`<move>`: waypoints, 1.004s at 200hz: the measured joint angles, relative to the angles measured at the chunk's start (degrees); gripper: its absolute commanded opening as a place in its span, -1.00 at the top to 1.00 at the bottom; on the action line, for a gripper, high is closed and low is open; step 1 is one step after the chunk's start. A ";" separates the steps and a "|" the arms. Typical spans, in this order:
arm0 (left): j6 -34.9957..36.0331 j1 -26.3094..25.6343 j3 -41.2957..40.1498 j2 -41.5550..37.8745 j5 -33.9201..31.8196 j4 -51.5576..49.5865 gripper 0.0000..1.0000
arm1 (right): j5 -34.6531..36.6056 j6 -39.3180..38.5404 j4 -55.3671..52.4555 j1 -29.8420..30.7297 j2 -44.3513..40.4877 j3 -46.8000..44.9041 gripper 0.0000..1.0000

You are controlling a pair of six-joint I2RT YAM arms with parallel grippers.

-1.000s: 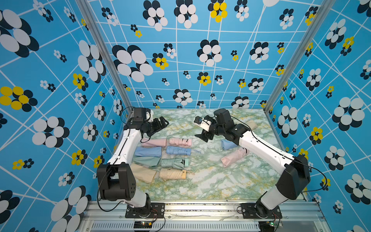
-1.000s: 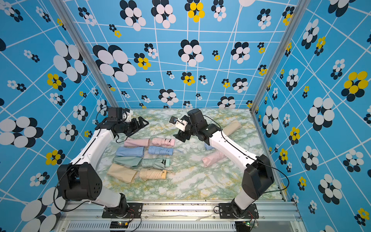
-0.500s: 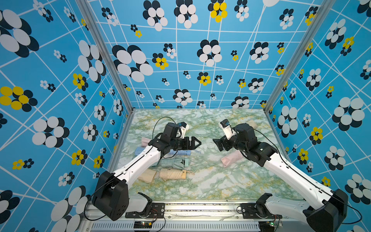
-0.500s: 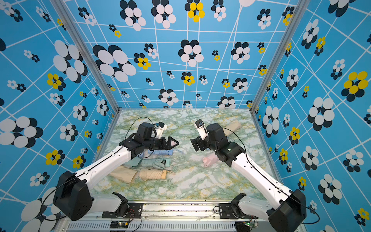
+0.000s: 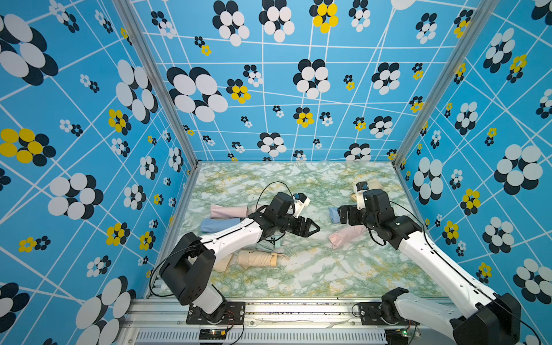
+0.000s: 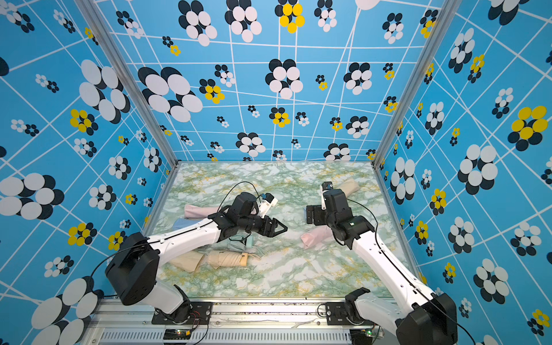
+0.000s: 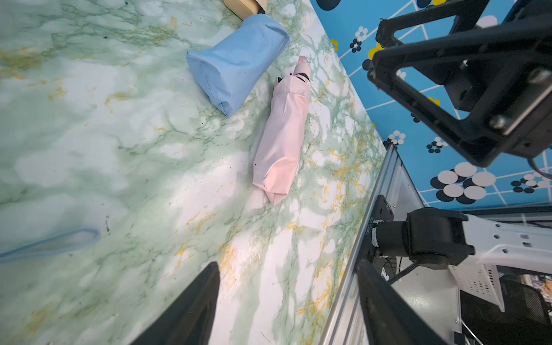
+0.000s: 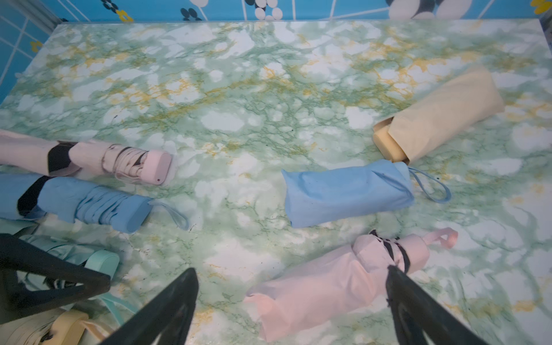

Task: Take umbrellas out of sleeves
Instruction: Move the umbrella to the center of the board.

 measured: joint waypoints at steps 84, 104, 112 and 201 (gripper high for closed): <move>12.55 -4.72 14.99 15.45 4.07 -2.97 0.06 | -4.92 7.30 1.75 -10.78 0.02 -6.14 -0.99; 15.32 -6.32 18.60 18.56 3.98 -5.53 0.10 | -6.16 8.59 2.51 -13.09 0.22 -6.84 -0.98; 16.31 -6.82 19.74 19.58 3.87 -6.56 0.11 | -6.58 9.25 2.86 -13.84 0.50 -7.02 -0.98; 24.33 -9.05 29.57 27.04 -1.92 -18.51 0.35 | -7.72 16.20 6.23 -17.97 3.21 -8.68 -0.99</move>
